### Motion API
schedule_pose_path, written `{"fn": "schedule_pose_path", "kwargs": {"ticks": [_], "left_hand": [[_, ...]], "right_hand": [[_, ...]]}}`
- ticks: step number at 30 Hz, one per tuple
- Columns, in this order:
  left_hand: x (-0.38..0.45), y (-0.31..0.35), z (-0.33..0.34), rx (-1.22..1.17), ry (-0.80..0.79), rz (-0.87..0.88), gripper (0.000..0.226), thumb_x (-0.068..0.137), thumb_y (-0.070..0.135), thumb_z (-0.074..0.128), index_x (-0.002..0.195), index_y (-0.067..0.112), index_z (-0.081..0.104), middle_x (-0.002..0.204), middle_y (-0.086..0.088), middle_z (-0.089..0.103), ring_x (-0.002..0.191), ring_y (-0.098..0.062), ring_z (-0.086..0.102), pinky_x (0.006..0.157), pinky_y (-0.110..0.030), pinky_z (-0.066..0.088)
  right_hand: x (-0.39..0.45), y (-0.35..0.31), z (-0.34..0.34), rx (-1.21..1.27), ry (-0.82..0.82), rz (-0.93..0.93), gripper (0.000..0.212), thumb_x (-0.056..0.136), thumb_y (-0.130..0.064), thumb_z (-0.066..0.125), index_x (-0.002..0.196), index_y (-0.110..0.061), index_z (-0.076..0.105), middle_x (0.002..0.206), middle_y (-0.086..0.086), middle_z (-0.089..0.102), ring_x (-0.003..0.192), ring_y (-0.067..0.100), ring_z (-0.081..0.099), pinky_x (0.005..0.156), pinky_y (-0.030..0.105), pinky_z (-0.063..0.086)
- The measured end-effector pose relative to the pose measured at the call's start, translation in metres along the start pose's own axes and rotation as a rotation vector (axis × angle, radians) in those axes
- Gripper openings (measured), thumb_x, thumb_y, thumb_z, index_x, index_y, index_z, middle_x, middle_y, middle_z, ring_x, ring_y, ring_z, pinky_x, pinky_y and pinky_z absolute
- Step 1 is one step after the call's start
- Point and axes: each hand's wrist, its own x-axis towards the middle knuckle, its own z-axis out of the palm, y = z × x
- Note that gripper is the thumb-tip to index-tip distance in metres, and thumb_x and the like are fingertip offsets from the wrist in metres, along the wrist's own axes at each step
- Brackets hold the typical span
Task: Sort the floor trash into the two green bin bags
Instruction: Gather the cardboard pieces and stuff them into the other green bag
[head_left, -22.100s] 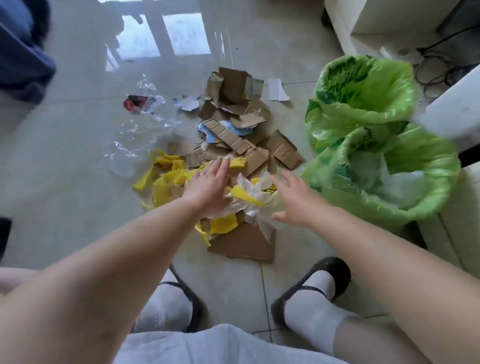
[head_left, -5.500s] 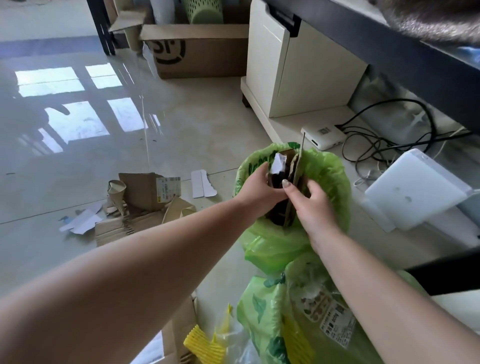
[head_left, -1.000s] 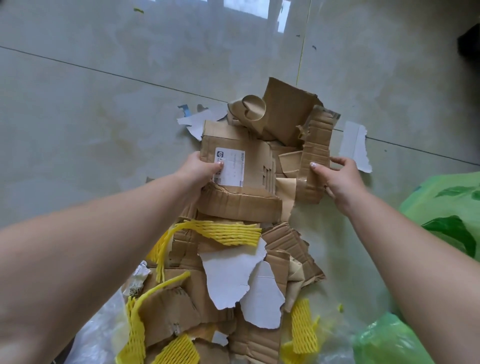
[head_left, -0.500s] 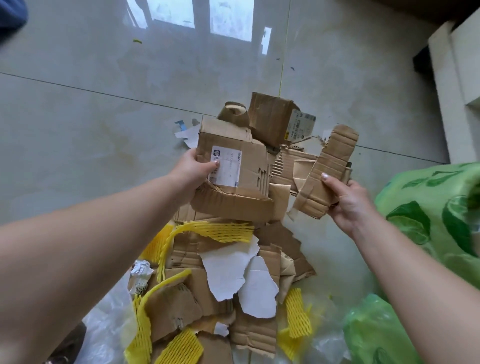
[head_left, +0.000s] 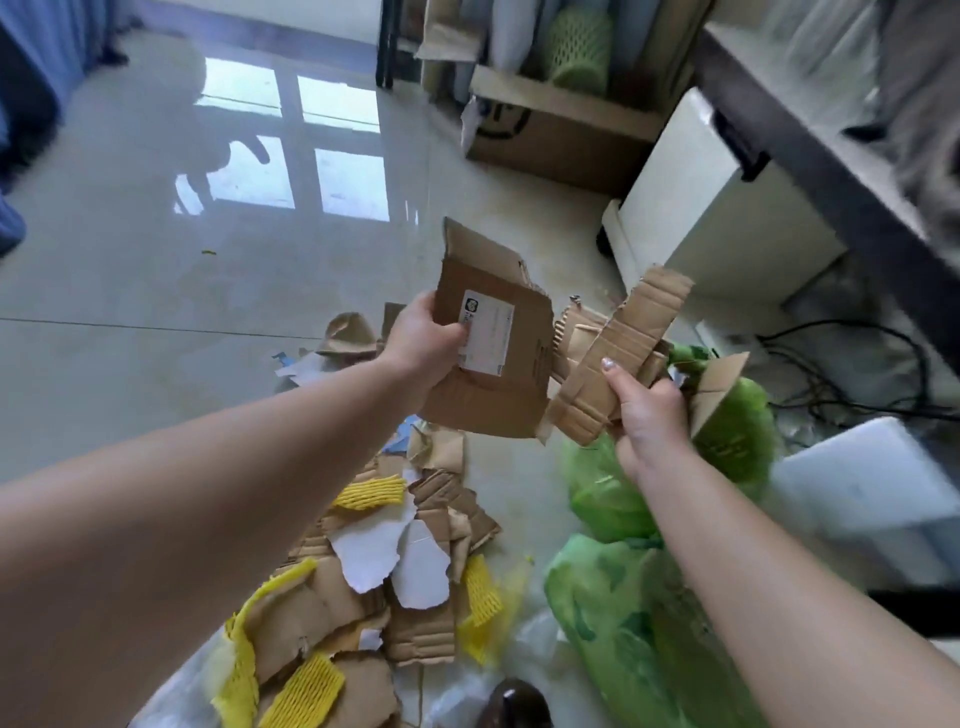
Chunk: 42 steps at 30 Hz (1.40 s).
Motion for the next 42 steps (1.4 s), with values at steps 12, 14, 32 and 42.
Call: {"fn": "schedule_pose_path", "kwargs": {"ticks": [12, 14, 32, 42], "left_hand": [[-0.066, 0.077, 0.179, -0.121, -0.402, 0.065, 0.020, 0.092, 0.014, 0.052, 0.100, 0.024, 0.067, 0.105, -0.010, 0.070, 0.097, -0.030, 0.067, 0.081, -0.052, 0.057], [-0.074, 0.075, 0.205, -0.103, -0.445, 0.079, 0.018, 0.092, 0.015, 0.054, 0.101, 0.024, 0.067, 0.106, -0.009, 0.070, 0.099, -0.031, 0.067, 0.084, -0.051, 0.055], [-0.058, 0.015, 0.262, -0.188, -0.838, -0.153, 0.034, 0.100, 0.028, 0.043, 0.131, 0.017, 0.047, 0.090, -0.008, 0.060, 0.056, -0.012, 0.063, 0.045, -0.024, 0.052], [-0.028, -0.007, 0.269, 0.017, -0.599, -0.135, 0.046, 0.091, 0.036, 0.057, 0.135, 0.026, 0.050, 0.133, -0.006, 0.058, 0.121, -0.021, 0.056, 0.100, -0.031, 0.044]], "right_hand": [[-0.001, -0.077, -0.128, -0.184, 0.216, -0.220, 0.009, 0.087, -0.031, 0.062, 0.087, -0.022, 0.059, 0.092, -0.002, 0.066, 0.093, 0.023, 0.063, 0.093, 0.044, 0.051], [0.003, -0.074, -0.147, -0.179, 0.243, -0.232, 0.016, 0.085, -0.034, 0.063, 0.098, -0.024, 0.063, 0.100, -0.002, 0.069, 0.096, 0.023, 0.065, 0.093, 0.047, 0.051], [0.050, -0.018, -0.163, -0.223, 0.126, 0.015, 0.023, 0.090, -0.041, 0.050, 0.104, -0.029, 0.063, 0.105, 0.005, 0.069, 0.097, 0.031, 0.064, 0.091, 0.050, 0.051], [0.062, 0.006, -0.154, -0.480, 0.054, -0.007, 0.037, 0.096, -0.039, 0.040, 0.131, -0.032, 0.048, 0.122, 0.002, 0.062, 0.112, 0.028, 0.057, 0.100, 0.044, 0.044]]}}
